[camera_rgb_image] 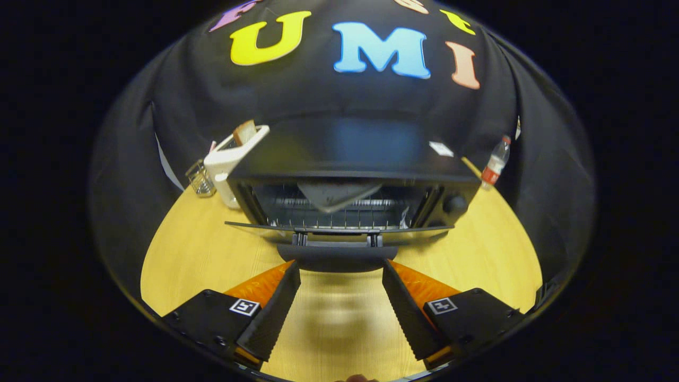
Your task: Open the toaster oven, put the food inside, and close the toaster oven door.
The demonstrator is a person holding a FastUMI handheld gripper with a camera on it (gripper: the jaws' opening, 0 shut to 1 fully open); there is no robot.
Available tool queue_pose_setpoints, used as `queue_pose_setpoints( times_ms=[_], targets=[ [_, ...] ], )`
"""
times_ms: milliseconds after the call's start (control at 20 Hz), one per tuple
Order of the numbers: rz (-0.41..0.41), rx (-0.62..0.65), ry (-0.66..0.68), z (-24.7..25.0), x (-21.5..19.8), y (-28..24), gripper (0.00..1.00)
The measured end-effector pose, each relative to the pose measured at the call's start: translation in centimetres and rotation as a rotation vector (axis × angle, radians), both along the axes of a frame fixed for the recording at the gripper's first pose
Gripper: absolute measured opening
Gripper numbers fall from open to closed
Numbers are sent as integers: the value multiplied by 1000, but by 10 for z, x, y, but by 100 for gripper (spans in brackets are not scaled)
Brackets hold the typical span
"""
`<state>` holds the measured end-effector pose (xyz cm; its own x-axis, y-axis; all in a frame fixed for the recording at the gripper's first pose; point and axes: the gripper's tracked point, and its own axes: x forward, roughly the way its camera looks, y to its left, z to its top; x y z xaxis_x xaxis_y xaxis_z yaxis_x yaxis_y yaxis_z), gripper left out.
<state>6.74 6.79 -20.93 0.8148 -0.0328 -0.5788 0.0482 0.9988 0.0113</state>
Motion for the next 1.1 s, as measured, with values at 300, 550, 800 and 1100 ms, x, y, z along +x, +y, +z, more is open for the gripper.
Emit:
queue_pose_setpoints(
  times_ms=[300,550,800,1100],
  targets=[
    [-98,9,-157,68,4,-39,99],
    [-129,-15,-316,120,-42,-66,99],
    [-176,-9,-455,172,-107,-96,98],
    [-192,-44,-538,204,-163,-128,98]
  ],
)
